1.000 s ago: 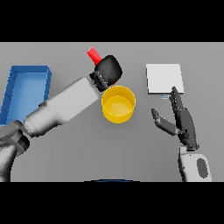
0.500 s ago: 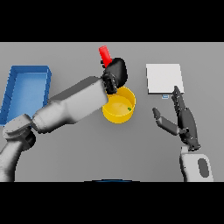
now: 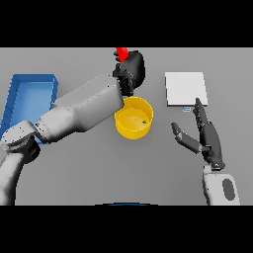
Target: Pick up the red beaker and tilt it to pour out 1 green nut into yellow bowl. Pick up the yellow bowl and place it on the metallic measuring scale.
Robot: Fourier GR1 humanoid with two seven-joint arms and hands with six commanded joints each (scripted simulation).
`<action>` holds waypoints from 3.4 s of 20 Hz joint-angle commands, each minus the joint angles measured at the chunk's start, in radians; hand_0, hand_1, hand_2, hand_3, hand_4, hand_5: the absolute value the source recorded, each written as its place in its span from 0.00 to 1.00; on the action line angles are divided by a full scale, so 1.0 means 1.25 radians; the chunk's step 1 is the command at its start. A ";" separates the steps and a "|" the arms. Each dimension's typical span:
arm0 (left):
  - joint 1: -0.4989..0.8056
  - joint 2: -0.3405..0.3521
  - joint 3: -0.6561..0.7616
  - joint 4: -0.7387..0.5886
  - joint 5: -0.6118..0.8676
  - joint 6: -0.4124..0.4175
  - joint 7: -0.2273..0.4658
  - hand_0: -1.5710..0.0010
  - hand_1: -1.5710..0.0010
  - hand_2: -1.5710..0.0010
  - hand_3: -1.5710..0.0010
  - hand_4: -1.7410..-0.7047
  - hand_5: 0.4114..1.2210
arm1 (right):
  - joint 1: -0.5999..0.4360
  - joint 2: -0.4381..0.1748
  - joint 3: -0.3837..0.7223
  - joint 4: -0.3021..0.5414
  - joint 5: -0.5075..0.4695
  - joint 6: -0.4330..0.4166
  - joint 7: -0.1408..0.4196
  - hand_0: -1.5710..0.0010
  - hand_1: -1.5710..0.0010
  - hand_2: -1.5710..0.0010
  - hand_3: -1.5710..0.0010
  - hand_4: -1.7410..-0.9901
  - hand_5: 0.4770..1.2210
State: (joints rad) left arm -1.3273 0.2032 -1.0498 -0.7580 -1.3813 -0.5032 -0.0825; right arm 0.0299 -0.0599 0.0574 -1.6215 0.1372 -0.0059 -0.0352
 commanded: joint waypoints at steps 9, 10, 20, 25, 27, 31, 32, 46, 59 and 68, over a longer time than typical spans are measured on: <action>-0.221 0.099 0.191 0.121 0.048 0.106 0.023 0.00 0.06 0.07 0.12 0.16 0.99 | -0.005 -0.002 -0.001 -0.003 -0.023 0.020 -0.015 1.00 1.00 1.00 1.00 0.65 0.21; -0.248 0.106 0.232 0.154 0.067 0.107 0.043 0.00 0.05 0.05 0.09 0.18 0.99 | -0.005 -0.001 0.002 -0.005 -0.019 0.018 -0.014 1.00 1.00 1.00 1.00 0.63 0.22; -0.183 0.288 0.664 0.367 0.403 0.231 0.191 0.00 0.01 0.01 0.11 0.03 1.00 | -0.025 -0.017 0.015 0.016 0.004 0.025 -0.049 1.00 1.00 1.00 1.00 0.59 0.24; -0.050 0.312 0.751 0.360 0.498 0.322 0.298 0.00 0.00 0.00 0.08 0.01 1.00 | -0.037 -0.003 0.020 0.024 -0.004 0.027 -0.031 1.00 1.00 1.00 1.00 0.62 0.24; 0.007 0.321 0.784 0.353 0.539 0.338 0.337 0.00 0.00 0.00 0.05 0.01 1.00 | -0.036 -0.016 0.012 0.029 -0.009 0.032 -0.034 1.00 1.00 1.00 1.00 0.62 0.24; 0.133 0.313 0.841 0.308 0.624 0.371 0.389 0.00 0.00 0.00 0.10 0.00 1.00 | -0.032 -0.020 0.016 0.027 -0.002 0.032 -0.040 1.00 1.00 1.00 1.00 0.58 0.27; 0.156 0.303 0.855 0.294 0.645 0.381 0.405 0.00 0.00 0.00 0.08 0.00 1.00 | -0.027 -0.017 0.019 0.025 0.001 0.031 -0.048 1.00 1.00 1.00 1.00 0.58 0.28; 0.530 0.272 0.875 -0.153 0.748 0.427 0.554 0.00 0.00 0.00 0.10 0.10 0.78 | -0.016 -0.029 0.024 0.011 0.017 0.030 -0.041 1.00 1.00 1.00 1.00 0.54 0.34; 0.626 0.268 0.880 -0.324 0.845 0.231 0.554 0.80 0.83 0.84 0.90 0.91 0.31 | -0.022 -0.029 0.022 0.023 0.019 0.027 -0.054 1.00 1.00 1.00 1.00 0.57 0.33; 0.629 0.249 0.873 -0.327 0.802 0.250 0.543 0.97 0.98 0.98 0.99 0.98 0.31 | -0.038 -0.031 0.046 0.010 0.074 0.002 -0.002 1.00 1.00 1.00 1.00 0.61 0.28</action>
State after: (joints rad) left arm -0.5415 0.5137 0.0419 -1.1672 -0.3782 -0.1908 0.5959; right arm -0.0176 -0.0983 0.1145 -1.6095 0.2292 -0.0031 -0.0380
